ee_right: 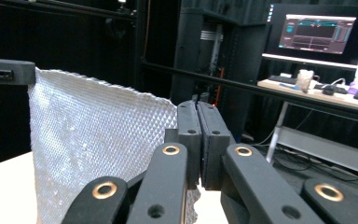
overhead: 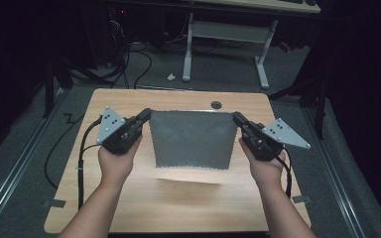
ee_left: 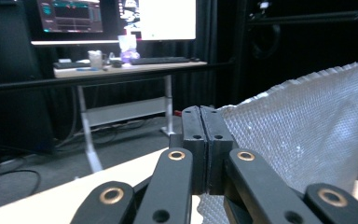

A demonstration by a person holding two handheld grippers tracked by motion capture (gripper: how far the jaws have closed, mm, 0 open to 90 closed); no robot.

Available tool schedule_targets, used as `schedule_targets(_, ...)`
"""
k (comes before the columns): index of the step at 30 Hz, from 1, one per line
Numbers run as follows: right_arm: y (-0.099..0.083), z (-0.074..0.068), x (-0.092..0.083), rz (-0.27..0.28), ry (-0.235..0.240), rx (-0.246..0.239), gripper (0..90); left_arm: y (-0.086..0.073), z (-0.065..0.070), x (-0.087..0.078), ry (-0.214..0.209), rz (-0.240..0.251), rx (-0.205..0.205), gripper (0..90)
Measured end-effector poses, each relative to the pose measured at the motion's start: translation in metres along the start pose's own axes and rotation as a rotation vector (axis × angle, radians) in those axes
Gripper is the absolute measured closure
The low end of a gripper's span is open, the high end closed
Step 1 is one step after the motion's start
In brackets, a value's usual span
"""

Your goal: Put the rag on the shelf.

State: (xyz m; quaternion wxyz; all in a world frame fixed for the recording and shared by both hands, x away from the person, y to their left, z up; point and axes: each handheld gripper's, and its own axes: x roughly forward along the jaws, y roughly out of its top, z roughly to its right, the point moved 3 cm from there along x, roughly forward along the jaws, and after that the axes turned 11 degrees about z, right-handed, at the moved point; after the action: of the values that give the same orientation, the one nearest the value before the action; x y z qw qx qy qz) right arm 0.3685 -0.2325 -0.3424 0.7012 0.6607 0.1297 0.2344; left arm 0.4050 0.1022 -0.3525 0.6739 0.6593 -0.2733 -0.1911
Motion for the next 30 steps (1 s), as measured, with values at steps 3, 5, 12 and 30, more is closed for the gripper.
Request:
schedule_targets(3, 0.001, 0.006, 0.01, -0.017, -0.013, 0.009, 89.8, 0.004, -0.005, 0.011, 0.01, -0.013, 0.02, 89.5)
schedule_targets(5, 0.002, 0.011, 0.017, -0.032, -0.014, 0.027, 89.8, 0.006, -0.009, 0.018, 0.018, -0.016, 0.02, 89.5)
schedule_targets(12, 0.007, 0.025, 0.044, -0.05, -0.023, 0.036, 89.9, 0.009, -0.024, 0.047, 0.055, -0.06, 0.074, 89.5)
schedule_targets(30, -0.018, 0.072, 0.11, -0.126, -0.053, 0.084, 89.8, -0.013, -0.057, 0.118, 0.11, -0.235, 0.133, 89.5)
